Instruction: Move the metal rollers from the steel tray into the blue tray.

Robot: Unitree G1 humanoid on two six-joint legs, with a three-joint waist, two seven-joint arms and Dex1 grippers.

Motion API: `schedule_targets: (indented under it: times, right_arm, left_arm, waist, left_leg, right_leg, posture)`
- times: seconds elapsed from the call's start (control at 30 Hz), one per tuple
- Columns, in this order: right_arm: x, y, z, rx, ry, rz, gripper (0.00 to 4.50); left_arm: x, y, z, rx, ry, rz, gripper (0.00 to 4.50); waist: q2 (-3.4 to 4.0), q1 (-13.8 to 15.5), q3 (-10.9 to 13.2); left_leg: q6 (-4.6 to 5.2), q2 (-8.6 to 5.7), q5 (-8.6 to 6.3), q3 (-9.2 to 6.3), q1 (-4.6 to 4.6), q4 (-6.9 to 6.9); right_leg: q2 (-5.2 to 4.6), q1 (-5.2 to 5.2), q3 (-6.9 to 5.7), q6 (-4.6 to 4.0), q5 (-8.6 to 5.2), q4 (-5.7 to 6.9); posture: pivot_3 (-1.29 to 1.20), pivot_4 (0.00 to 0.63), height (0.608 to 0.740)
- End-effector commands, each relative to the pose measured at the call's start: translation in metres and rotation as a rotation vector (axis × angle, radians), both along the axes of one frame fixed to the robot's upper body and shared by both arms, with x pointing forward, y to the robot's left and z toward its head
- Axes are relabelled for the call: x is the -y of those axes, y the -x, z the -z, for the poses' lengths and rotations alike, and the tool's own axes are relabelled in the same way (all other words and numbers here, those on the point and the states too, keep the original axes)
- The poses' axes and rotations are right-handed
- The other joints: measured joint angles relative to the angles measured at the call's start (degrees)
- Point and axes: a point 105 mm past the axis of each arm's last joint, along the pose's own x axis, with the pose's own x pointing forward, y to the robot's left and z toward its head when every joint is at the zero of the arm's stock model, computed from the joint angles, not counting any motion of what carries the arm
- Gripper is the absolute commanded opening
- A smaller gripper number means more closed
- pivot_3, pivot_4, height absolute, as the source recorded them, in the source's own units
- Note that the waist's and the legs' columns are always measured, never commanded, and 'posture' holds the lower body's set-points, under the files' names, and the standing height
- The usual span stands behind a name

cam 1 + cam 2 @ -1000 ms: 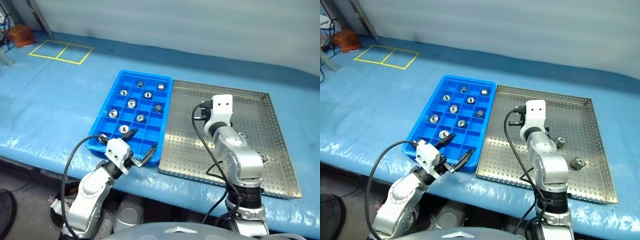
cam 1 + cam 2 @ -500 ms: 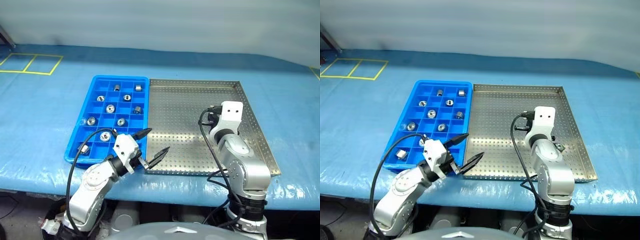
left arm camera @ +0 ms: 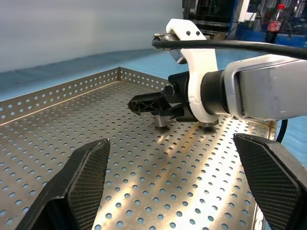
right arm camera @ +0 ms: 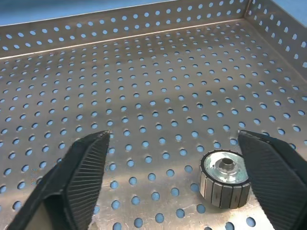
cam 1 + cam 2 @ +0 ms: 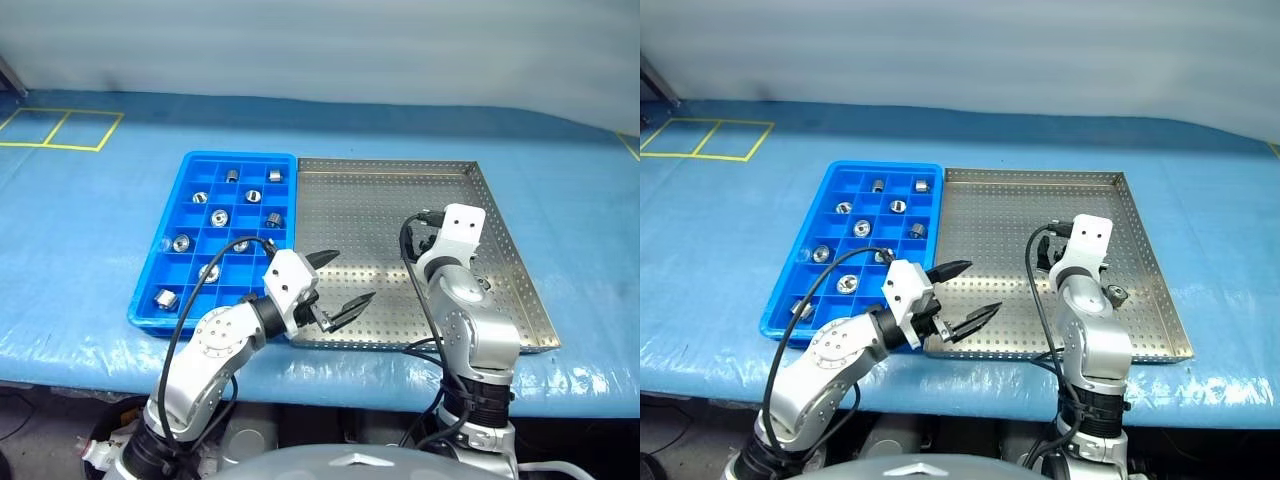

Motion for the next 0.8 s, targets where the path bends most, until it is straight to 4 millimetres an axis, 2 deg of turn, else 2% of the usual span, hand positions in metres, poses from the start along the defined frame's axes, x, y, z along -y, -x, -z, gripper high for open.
schedule_targets:
  times: [0.03,0.33,0.6,0.7,0.8]
  right_arm:
    - [0.005,-0.002,-0.010,0.050,0.004,0.041,4.49]
    - [0.011,-0.009,0.011,-0.014,-0.006,0.122,4.49]
    - [0.011,-0.018,0.019,-0.029,-0.026,0.134,4.49]
    - [0.011,-0.019,0.021,-0.039,-0.028,0.143,3.86]
    - [0.011,-0.019,0.022,-0.042,-0.031,0.143,2.94]
  left_arm:
    - [0.006,0.008,-0.015,0.031,0.026,0.053,4.50]
    - [0.010,0.017,-0.013,-0.020,0.001,0.125,4.50]
    - [0.010,0.017,-0.012,-0.025,-0.005,0.122,4.50]
    - [0.010,0.016,-0.012,-0.025,-0.006,0.118,4.50]
    - [0.009,0.016,-0.012,-0.027,-0.003,0.110,4.50]
  waist:
    - [0.00,0.0,0.0]
    - [0.00,-0.1,0.0]
    - [0.00,-0.2,0.0]
    - [0.00,-0.2,0.0]
    - [0.00,-0.1,0.0]
  left_leg:
    - [0.00,0.00,0.00,0.00,0.00,0.00]
    - [0.00,-0.01,0.00,0.02,0.00,0.01]
    - [0.00,-0.01,0.00,0.02,0.01,-0.01]
    - [0.00,-0.01,0.00,0.02,0.01,-0.01]
    - [0.00,-0.01,0.00,0.02,0.01,-0.01]
  right_leg:
    - [0.00,0.00,0.01,-0.01,-0.01,0.00]
    - [-0.03,0.00,0.03,-0.04,-0.02,-0.01]
    - [-0.02,0.00,0.04,-0.04,-0.02,-0.02]
    - [-0.02,0.00,0.04,-0.04,-0.02,-0.01]
    - [-0.02,0.00,0.04,-0.04,-0.02,-0.02]
  posture:
    - [0.22,0.150,0.740]
    - [0.22,0.150,0.740]
    - [0.23,0.150,0.740]
    - [0.23,0.150,0.740]
    - [0.23,0.150,0.740]
